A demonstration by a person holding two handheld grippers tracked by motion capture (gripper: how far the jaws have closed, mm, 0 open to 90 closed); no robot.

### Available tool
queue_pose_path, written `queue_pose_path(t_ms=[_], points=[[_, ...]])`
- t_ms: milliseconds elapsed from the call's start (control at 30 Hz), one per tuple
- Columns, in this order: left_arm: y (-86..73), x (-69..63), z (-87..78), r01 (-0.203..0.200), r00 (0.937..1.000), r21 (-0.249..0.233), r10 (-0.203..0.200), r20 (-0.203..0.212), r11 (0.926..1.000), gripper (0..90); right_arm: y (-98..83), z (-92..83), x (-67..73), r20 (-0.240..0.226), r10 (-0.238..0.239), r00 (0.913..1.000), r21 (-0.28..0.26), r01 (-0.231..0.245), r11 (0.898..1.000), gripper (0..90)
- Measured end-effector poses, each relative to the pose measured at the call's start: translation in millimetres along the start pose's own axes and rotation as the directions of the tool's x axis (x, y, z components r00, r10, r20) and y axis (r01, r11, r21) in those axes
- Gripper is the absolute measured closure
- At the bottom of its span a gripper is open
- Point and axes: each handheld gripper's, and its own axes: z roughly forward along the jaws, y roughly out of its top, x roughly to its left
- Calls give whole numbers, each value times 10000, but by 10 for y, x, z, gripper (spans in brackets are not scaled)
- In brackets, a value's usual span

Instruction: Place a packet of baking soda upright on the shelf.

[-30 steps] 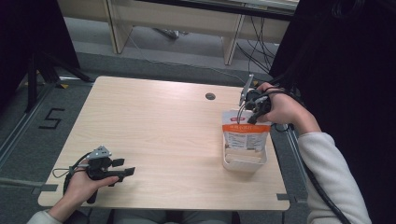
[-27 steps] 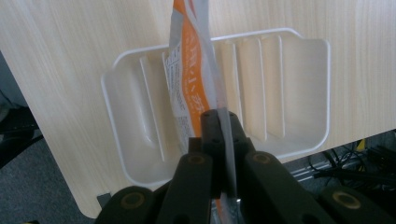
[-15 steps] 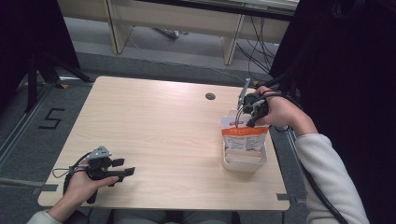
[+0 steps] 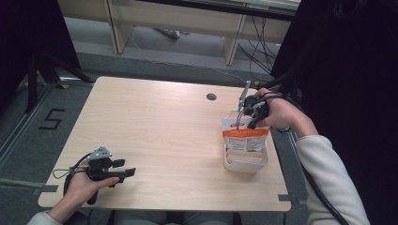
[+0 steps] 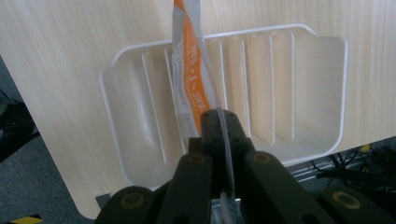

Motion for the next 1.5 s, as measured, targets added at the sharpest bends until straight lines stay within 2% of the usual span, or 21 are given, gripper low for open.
queue_pose_path(t_ms=[167, 233, 367, 633, 667, 800, 833, 967, 1033, 1133, 1333, 1367, 1433, 1467, 1500], points=[[1, -1, -1, -10, 10000, 4, 10, -3, 10000, 340, -8, 12, -12, -43, -154, 9999, -22, 154, 9999, 900], [1, -1, 0, -16, 10000, 3, 16, -3, 10000, 340, -8, 17, 7, -128, 75, 9999, -35, -76, 10000, 900], [0, -3, 2, -21, 10000, 2, 21, -13, 10000, 340, -31, 49, 2, -41, -2, 10000, -112, 1, 9999, 900], [1, -3, 1, -48, 10000, 0, 48, -31, 10000, 340, -50, 71, 12, -233, 182, 9996, -180, -187, 9997, 900], [1, -3, -1, -53, 10000, 1, 53, -27, 10000, 340, -56, 71, 20, -126, 257, 9996, -189, -259, 9995, 900], [2, -1, -2, -37, 10000, 2, 37, -30, 10000, 341, -76, 114, 2, -187, 78, 9998, -285, -84, 9996, 900], [1, -1, -2, -38, 10000, 1, 38, -26, 10000, 340, -75, 109, 14, -219, 248, 9995, -206, -252, 9995, 900], [1, -2, 0, -34, 10000, -10, 34, -29, 10000, 341, -88, 124, 27, -193, 313, 9993, -212, -317, 9993, 900], [2, -1, -1, -30, 10000, -7, 30, -28, 10000, 340, -102, 143, 10, -269, 120, 9996, -263, -127, 9996, 900], [2, -3, 1, -37, 10000, -12, 37, -30, 10000, 341, -112, 142, 37, -278, 449, 9986, -157, -453, 9989, 900], [2, -3, 2, -19, 10000, -12, 19, -30, 10000, 340, -140, 180, 11, -317, 208, 9993, -103, -211, 9997, 900], [2, -3, 2, -21, 10000, -12, 21, -29, 10000, 340, -142, 178, 23, -437, 452, 9980, -98, -457, 9989, 900], [2, -2, 3, -20, 10000, -12, 20, -30, 10000, 340, -159, 192, 8, -308, 220, 9993, -110, -223, 9997, 900], [1, -2, 2, -26, 10000, -5, 25, -36, 10000, 340, -158, 200, 15, -433, 333, 9985, -69, -337, 9994, 900], [2, -2, 2, -23, 10000, -8, 23, -36, 10000, 340, -164, 208, 21, -333, 360, 9988, -24, -361, 9993, 900]])
